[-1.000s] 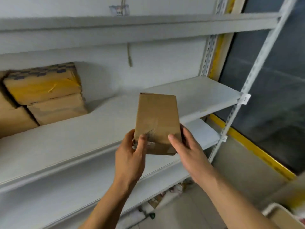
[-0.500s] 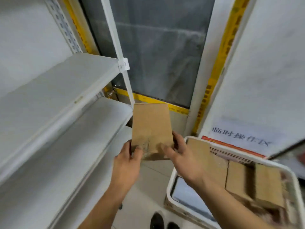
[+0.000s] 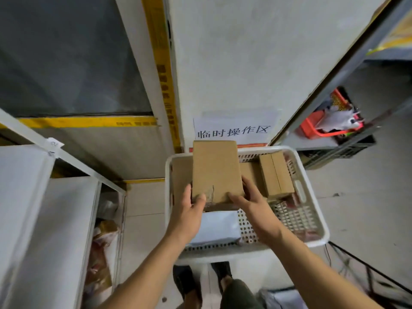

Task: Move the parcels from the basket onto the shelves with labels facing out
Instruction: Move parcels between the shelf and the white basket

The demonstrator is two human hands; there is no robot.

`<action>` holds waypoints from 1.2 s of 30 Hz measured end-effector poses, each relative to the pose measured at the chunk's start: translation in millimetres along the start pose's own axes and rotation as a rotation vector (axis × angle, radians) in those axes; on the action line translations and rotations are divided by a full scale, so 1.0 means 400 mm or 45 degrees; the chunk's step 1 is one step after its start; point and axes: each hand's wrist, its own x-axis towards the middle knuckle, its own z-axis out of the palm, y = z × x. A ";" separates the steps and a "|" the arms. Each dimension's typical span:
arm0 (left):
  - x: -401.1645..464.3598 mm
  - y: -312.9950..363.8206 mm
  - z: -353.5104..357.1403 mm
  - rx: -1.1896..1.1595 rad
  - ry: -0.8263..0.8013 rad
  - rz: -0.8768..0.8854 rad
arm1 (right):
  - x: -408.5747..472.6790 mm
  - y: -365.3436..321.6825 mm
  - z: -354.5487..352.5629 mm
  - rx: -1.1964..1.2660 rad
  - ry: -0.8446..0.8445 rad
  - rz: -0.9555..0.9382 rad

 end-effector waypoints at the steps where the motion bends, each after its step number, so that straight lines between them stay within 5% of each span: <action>1: 0.023 -0.001 0.034 -0.043 -0.038 -0.023 | 0.012 0.014 -0.027 0.008 0.010 0.020; 9: 0.193 -0.035 0.240 -0.040 -0.072 -0.147 | 0.176 0.150 -0.172 -0.002 0.041 0.124; 15: 0.274 -0.099 0.327 0.180 0.104 -0.215 | 0.281 0.280 -0.201 0.017 -0.006 0.237; 23: 0.329 -0.187 0.331 0.679 0.385 0.103 | 0.388 0.380 -0.175 -0.110 -0.091 0.273; 30: 0.319 -0.188 0.324 0.695 0.315 0.126 | 0.376 0.368 -0.163 -0.267 -0.031 0.294; 36: 0.262 -0.117 0.232 0.587 0.132 0.085 | 0.307 0.237 -0.135 -0.692 -0.027 0.228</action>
